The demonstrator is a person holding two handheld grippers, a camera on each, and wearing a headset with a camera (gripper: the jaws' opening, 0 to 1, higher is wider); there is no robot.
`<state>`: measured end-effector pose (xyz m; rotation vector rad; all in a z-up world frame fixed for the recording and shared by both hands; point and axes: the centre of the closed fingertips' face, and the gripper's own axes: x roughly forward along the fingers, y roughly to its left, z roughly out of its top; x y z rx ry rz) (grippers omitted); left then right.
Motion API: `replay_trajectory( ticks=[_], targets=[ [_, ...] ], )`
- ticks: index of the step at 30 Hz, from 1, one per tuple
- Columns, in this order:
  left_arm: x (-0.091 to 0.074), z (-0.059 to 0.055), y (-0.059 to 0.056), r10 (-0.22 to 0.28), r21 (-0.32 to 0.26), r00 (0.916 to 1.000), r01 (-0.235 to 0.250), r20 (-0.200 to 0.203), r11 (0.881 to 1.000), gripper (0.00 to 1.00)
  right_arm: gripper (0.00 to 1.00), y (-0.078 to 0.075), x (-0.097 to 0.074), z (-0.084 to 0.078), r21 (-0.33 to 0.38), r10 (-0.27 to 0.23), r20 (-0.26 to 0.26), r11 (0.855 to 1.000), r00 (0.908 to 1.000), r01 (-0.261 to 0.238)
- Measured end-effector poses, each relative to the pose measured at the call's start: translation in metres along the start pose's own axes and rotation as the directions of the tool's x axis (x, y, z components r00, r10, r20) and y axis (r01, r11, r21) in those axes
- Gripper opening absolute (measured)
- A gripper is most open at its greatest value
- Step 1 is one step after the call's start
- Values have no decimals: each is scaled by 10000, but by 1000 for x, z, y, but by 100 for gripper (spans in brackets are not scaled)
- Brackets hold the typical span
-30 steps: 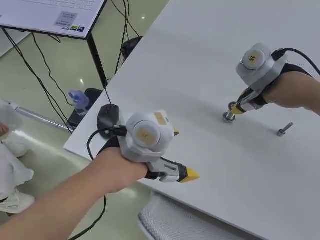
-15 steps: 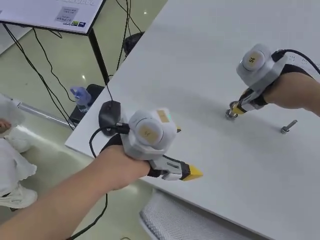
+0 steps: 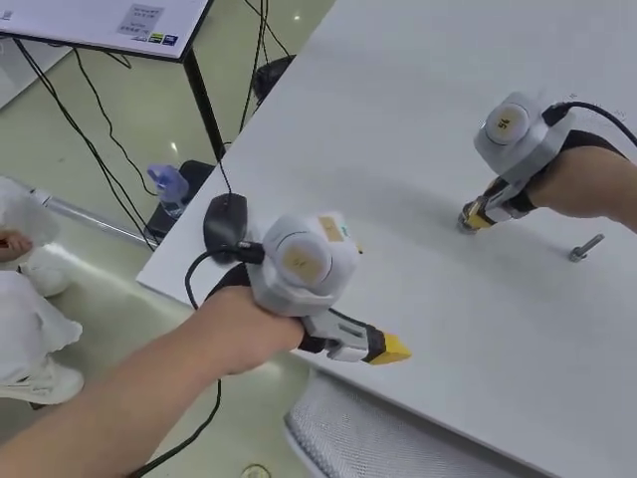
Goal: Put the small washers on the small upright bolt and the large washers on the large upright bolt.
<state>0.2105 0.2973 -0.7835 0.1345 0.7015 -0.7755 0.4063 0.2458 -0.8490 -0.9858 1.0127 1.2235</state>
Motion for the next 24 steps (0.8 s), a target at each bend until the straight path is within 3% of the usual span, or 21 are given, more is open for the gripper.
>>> replay_trajectory(
  ticks=[24],
  targets=[
    [-3, -2, 1, 19, -33, 10000, -19, -77, 10000, 79, 22, 3, 11, -7, 43, 25, -91, 10000, 10000, -24]
  ],
)
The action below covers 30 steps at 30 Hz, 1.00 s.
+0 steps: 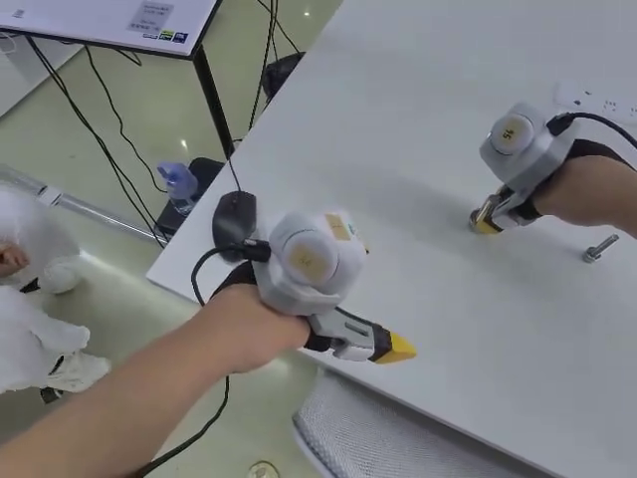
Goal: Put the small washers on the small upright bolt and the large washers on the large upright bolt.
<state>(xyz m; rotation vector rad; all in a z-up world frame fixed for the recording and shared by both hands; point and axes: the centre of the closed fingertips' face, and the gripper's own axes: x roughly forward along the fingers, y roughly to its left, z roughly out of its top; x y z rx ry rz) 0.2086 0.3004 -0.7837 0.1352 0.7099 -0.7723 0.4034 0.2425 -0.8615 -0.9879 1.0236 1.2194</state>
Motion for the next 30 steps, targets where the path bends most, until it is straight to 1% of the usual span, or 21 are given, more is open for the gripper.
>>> replay_trajectory(
  ticks=[3, 7, 9, 14, 17, 26, 30],
  targets=[
    [0, -1, 0, -11, -1, 10000, 11, -35, 10000, 78, 22, -3, 2, 1, 32, 14, 46, 10000, 10000, -15],
    [0, -2, 0, -47, 17, 10000, 47, -85, 10000, 78, 23, 1, -1, 1, 31, 37, 56, 10000, 10000, -37],
    [0, -1, 0, -49, 27, 10000, 49, -79, 10000, 78, 23, -1, 1, 1, -15, 28, 72, 10000, 10000, -27],
    [0, 0, 2, -13, 31, 10000, 13, -81, 10000, 78, 24, 3, -3, 1, -68, -11, 113, 10000, 9999, 11],
    [0, 1, 2, -20, 48, 10000, 21, -89, 10000, 77, 24, 5, -4, -1, -246, -2, 47, 9997, 10000, 3],
    [-1, 1, 0, -16, 9, 10000, 16, -46, 10000, 77, 30, 1, -11, 1, -229, -131, 259, 9996, 9996, 137],
    [-1, 1, -1, -15, 6, 10000, 15, -25, 10000, 77, 31, 1, -17, 4, -159, -167, 490, 9997, 9987, 175]
  ],
)
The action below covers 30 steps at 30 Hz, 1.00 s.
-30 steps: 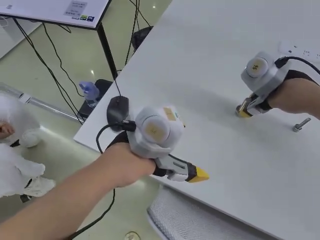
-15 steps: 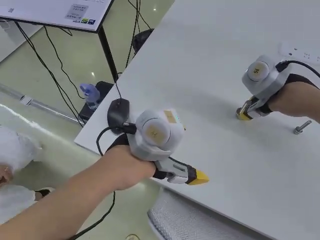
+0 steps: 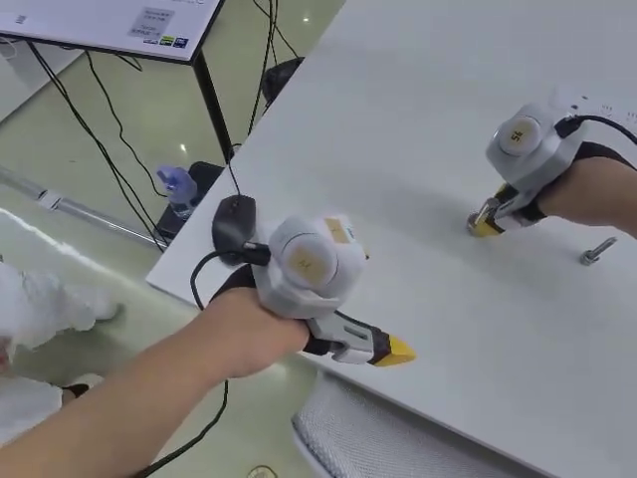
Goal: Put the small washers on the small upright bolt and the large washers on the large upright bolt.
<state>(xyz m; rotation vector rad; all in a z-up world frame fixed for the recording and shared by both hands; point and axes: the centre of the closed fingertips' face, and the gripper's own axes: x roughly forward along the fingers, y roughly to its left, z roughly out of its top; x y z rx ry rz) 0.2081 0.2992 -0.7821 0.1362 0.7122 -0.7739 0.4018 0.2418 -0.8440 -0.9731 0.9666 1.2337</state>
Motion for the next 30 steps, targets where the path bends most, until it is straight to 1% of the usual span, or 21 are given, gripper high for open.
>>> replay_trajectory(
  ticks=[5, 9, 11, 12, 13, 15, 16, 17, 19, 20, 21, 22, 23, 25, 27, 28, 29, 30],
  targets=[
    [-1, 0, 0, 29, -52, 10000, -28, 45, 10000, 77, 34, -2, -7, 1, -19, -161, 230, 9999, 9996, 162],
    [-3, 0, 2, 83, -48, 9999, -82, 65, 10000, 76, 34, -2, -15, 5, 57, -312, 717, 9995, 9969, 309],
    [-3, 0, 3, 119, -31, 9999, -119, 72, 9999, 76, 34, -1, -20, 6, 194, -388, 966, 9991, 9946, 371],
    [-3, 0, 3, 125, -30, 9999, -125, 77, 9999, 76, 35, 0, -23, 9, 384, -455, 1264, 9984, 9909, 410],
    [-3, 0, 3, 115, -31, 9999, -114, 91, 9999, 76, 35, 0, -24, 8, 436, -473, 1310, 9982, 9903, 419],
    [-4, 2, 4, 137, -70, 9998, -136, 157, 9999, 76, 36, -2, -30, 7, 678, -721, 1526, 9957, 9856, 624],
    [-4, 2, 4, 141, -64, 9998, -141, 151, 9999, 76, 36, -2, -34, 8, 844, -915, 1794, 9934, 9795, 773],
    [-4, 2, 4, 140, -46, 9998, -140, 134, 9999, 76, 37, -2, -37, 7, 962, -956, 1922, 9923, 9767, 782],
    [-4, 2, 3, 135, 2, 9998, -135, 108, 9999, 76, 37, -2, -45, 7, 1381, -1184, 2319, 9865, 9655, 879],
    [-4, 3, 3, 127, 8, 9998, -127, 118, 9999, 76, 38, -1, -49, 7, 1553, -1284, 2541, 9837, 9586, 906],
    [-5, 3, 3, 131, 15, 9998, -131, 130, 9999, 76, 39, -1, -53, 6, 1655, -1341, 2694, 9820, 9537, 913],
    [-5, 4, 3, 137, 21, 9998, -137, 127, 9999, 76, 39, 0, -56, 5, 1749, -1364, 2785, 9805, 9507, 894],
    [-5, 4, 3, 143, 29, 9998, -143, 133, 9999, 76, 39, 2, -60, 3, 1939, -1424, 3004, 9773, 9431, 857],
    [-5, 5, 3, 147, 13, 9998, -147, 162, 9999, 76, 39, 2, -65, -2, 2176, -1560, 3207, 9721, 9342, 876],
    [-5, 6, 3, 157, 26, 9998, -157, 150, 9999, 76, 39, 0, -65, -8, 2286, -1650, 3395, 9694, 9260, 889],
    [-5, 6, 3, 174, 36, 9997, -174, 151, 9998, 76, 39, 0, -70, -10, 2415, -1820, 3563, 9655, 9165, 978],
    [-6, 8, 2, 192, 36, 9997, -193, 168, 9998, 76, 39, 0, -74, -12, 2530, -1931, 3682, 9621, 9095, 1018],
    [-6, 9, 2, 206, 17, 9995, -206, 218, 9998, 76, 39, 2, -76, -14, 2606, -1913, 3737, 9607, 9076, 952]
  ],
)
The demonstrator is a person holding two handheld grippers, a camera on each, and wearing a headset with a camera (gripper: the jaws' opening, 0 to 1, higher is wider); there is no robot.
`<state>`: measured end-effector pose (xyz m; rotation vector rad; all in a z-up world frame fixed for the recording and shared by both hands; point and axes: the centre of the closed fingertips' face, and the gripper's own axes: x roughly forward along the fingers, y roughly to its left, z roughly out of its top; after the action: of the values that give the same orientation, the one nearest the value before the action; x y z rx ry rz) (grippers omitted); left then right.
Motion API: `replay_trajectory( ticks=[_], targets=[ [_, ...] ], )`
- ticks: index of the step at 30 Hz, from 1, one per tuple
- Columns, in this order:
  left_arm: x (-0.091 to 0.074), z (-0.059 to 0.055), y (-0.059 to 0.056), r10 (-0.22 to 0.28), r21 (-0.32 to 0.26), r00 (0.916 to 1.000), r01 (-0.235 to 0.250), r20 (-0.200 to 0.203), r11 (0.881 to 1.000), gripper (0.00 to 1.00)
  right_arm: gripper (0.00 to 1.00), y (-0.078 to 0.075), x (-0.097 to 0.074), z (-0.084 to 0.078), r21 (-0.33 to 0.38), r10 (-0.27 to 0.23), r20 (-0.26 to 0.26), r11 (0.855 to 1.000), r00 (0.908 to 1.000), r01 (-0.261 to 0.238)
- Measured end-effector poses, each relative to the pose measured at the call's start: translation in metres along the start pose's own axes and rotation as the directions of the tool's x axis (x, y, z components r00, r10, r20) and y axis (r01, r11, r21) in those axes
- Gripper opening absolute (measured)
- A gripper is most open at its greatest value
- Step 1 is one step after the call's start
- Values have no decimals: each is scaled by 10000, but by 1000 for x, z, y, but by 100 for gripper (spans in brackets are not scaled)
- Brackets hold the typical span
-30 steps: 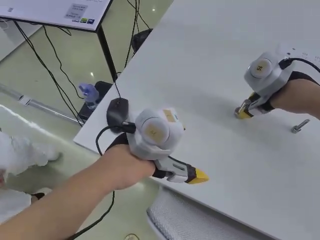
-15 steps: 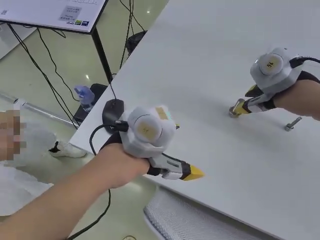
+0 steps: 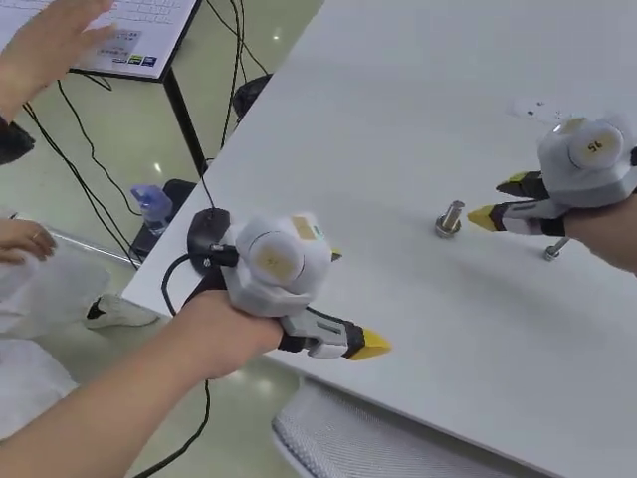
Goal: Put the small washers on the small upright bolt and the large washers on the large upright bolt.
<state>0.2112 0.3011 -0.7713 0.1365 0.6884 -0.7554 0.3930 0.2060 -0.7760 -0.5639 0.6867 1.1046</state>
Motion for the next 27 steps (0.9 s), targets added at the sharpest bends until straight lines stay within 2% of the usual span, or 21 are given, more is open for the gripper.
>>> replay_trajectory(
  ticks=[6, 9, 12, 16, 21, 25, 27],
  targets=[
    [1, 2, -4, -10, -43, 10000, 10, 58, 10000, 76, 39, 1, -24, -7, 720, -244, 684, 9972, 9974, 195],
    [2, 4, -5, -47, -184, 9998, 50, 178, 9998, 76, 41, 4, -33, -18, 1294, -221, 663, 9915, 9976, 133],
    [2, 7, -4, 25, -193, 9996, -20, 267, 9998, 76, 42, 6, -46, -27, 1427, -405, 897, 9894, 9951, 274],
    [2, 13, -5, 30, -165, 9994, -24, 347, 9999, 76, 44, 5, -60, -34, 1994, -675, 1161, 9790, 9909, 434],
    [4, 17, -4, 50, -160, 9992, -44, 402, 9999, 76, 48, 6, -82, -44, 2682, -1118, 1634, 9612, 9802, 649],
    [3, 20, -4, 53, -434, 9984, -29, 558, 9991, 76, 50, 14, -92, -50, 2838, -1125, 1794, 9571, 9773, 581],
    [3, 20, -4, 76, -494, 9981, -46, 615, 9988, 76, 52, 18, -96, -55, 3111, -1192, 1865, 9487, 9752, 565]
  ],
)
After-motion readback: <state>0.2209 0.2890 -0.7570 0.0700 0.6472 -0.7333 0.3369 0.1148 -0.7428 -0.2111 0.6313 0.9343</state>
